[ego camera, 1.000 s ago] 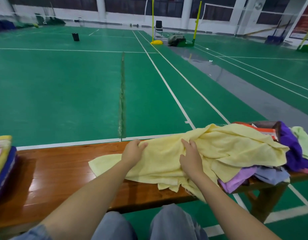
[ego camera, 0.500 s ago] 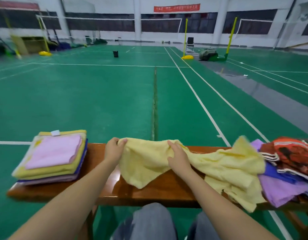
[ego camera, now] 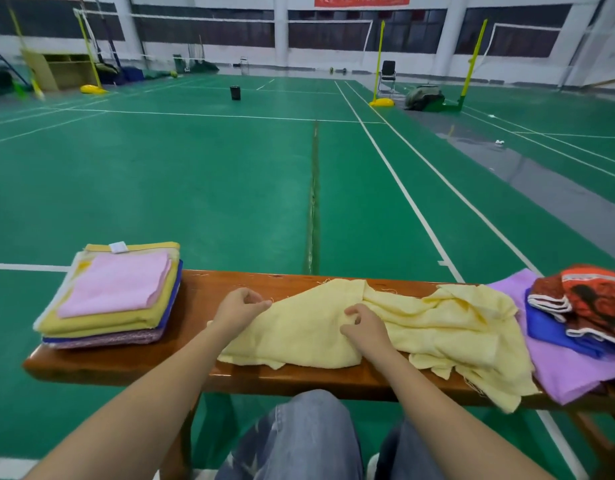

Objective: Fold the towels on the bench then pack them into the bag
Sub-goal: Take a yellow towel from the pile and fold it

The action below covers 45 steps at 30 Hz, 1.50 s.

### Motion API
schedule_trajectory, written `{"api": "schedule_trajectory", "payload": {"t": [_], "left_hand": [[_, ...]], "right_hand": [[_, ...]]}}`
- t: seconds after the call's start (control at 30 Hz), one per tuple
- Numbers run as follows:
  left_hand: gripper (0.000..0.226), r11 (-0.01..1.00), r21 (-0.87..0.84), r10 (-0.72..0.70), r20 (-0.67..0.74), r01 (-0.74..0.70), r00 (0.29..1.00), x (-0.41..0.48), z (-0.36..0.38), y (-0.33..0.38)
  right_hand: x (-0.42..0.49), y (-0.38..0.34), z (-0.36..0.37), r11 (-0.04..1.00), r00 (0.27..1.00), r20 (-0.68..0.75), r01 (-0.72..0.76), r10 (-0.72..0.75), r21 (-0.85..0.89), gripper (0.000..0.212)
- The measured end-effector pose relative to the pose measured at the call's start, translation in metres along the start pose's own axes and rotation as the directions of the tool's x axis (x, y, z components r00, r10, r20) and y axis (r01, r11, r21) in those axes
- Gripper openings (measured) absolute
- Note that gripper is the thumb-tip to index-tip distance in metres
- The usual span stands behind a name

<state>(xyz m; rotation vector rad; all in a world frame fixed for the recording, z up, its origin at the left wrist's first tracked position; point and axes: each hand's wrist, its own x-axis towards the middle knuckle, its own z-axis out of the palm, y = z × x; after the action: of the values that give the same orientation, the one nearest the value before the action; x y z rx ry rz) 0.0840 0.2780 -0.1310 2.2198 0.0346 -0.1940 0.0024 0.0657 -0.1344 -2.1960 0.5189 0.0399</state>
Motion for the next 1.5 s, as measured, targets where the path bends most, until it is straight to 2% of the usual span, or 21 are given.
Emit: {"api": "schedule_trajectory", "payload": {"t": [0.2,0.37,0.43,0.53,0.67,0.73,0.83,0.87,0.93,1.03,1.1,1.17,1.33,1.43,1.5], "left_hand": [[0.038,0.985,0.169,0.014,0.057,-0.023,0.998,0.018,0.024,0.007],[0.045,0.889,0.456,-0.014,0.105,-0.035,0.994,0.032,0.04,0.013],[0.044,0.873,0.487,-0.035,0.134,-0.035,0.99,0.036,0.045,0.016],[0.037,0.906,0.422,-0.04,0.184,-0.042,0.982,0.036,0.045,0.022],[0.029,0.996,0.076,0.03,0.097,-0.038,0.995,0.037,0.029,0.036],[0.027,0.991,-0.008,0.133,-0.014,-0.133,0.991,0.037,0.017,0.055],[0.026,0.931,-0.109,0.318,-0.226,-0.348,0.921,0.028,0.0,0.09],[0.025,0.904,-0.153,0.352,-0.261,-0.398,0.899,0.024,-0.004,0.099],[0.023,0.874,-0.229,0.379,-0.23,-0.429,0.896,0.013,-0.008,0.111],[0.022,0.917,-0.201,0.351,-0.01,-0.345,0.936,-0.004,-0.001,0.105],[0.023,0.96,-0.112,0.274,0.161,-0.258,0.948,-0.016,0.012,0.091],[0.023,0.98,-0.072,0.196,0.252,-0.184,0.948,-0.021,0.028,0.068],[0.032,0.99,0.026,0.132,0.215,-0.141,0.968,-0.016,0.046,0.031],[0.046,0.988,0.079,0.119,0.144,-0.131,0.982,-0.013,0.053,0.031],[0.041,0.978,0.182,0.071,0.158,-0.1,0.985,-0.008,0.057,0.032]], "right_hand": [[0.021,-0.005,0.003,0.974,0.998,-0.048,-0.031,0.043,0.225,0.039],[0.04,-0.006,0.006,0.946,0.995,-0.031,-0.079,0.093,0.314,0.042],[0.045,-0.006,0.008,0.948,0.996,-0.014,-0.082,0.09,0.309,0.046],[0.047,-0.007,0.005,0.95,0.997,-0.026,-0.067,0.079,0.304,0.051],[0.044,-0.021,-0.018,0.933,0.998,-0.062,0.032,-0.011,0.357,0.056],[0.041,-0.038,-0.036,0.916,0.991,-0.098,0.126,-0.095,0.38,0.057],[0.036,-0.066,-0.062,0.874,0.962,-0.185,0.26,-0.2,0.41,0.059],[0.033,-0.072,-0.07,0.858,0.95,-0.222,0.297,-0.22,0.419,0.059],[0.029,-0.075,-0.081,0.841,0.935,-0.277,0.327,-0.221,0.432,0.06],[0.021,-0.054,-0.084,0.881,0.943,-0.275,0.287,-0.189,0.376,0.062],[0.016,-0.028,-0.077,0.935,0.959,-0.232,0.225,-0.163,0.273,0.063],[0.011,0.0,-0.071,0.97,0.973,-0.194,0.16,-0.124,0.182,0.064],[0.003,0.05,-0.069,1.0,0.998,-0.06,0.003,-0.004,-0.007,0.059],[0.001,0.062,-0.069,0.998,1.0,-0.015,-0.024,0.023,-0.051,0.059],[0.002,0.065,-0.069,0.998,0.999,-0.013,-0.033,0.033,-0.048,0.06]]}}
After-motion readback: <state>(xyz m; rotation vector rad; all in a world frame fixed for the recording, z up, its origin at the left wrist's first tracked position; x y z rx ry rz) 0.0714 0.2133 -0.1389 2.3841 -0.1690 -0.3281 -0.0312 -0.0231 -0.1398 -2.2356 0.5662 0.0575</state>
